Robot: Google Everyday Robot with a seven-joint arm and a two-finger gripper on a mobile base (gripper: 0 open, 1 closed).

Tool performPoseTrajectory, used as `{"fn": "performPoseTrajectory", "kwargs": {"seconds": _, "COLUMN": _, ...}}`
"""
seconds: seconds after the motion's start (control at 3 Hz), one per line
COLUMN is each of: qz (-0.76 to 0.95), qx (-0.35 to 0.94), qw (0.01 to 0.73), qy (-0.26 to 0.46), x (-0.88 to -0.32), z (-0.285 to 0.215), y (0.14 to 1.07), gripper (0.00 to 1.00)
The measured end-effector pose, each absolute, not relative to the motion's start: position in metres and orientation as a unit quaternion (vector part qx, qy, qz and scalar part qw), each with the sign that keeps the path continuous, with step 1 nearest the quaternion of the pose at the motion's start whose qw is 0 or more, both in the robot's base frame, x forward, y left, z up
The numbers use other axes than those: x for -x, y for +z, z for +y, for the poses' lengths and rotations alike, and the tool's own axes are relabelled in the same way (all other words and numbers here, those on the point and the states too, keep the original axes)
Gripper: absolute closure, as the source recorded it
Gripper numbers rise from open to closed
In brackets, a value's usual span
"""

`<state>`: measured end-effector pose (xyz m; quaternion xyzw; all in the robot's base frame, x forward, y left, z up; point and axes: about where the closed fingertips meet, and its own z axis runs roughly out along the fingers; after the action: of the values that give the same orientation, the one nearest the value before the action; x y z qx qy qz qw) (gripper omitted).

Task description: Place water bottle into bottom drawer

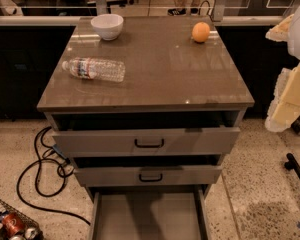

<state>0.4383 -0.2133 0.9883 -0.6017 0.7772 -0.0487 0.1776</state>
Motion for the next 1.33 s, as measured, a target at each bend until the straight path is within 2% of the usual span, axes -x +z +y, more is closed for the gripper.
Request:
{"fn": "performPoseTrajectory", "kwargs": {"seconds": 0.67, "qz": 0.773, "qx": 0.599, "qw": 0.2, "qy": -0.05, "x": -0.459, "z": -0.212, "y": 0.997, "gripper": 0.0}}
{"fn": "performPoseTrajectory", "kwargs": {"seconds": 1.0, "qz": 0.76, "qx": 0.606, "qw": 0.229, "qy": -0.054, "x": -0.519, "z": -0.191, "y": 1.004, "gripper": 0.0}}
{"fn": "performPoseTrajectory", "kwargs": {"seconds": 1.33, "qz": 0.759, "qx": 0.606, "qw": 0.226, "qy": -0.067, "x": -0.56, "z": -0.17, "y": 1.002, "gripper": 0.0}}
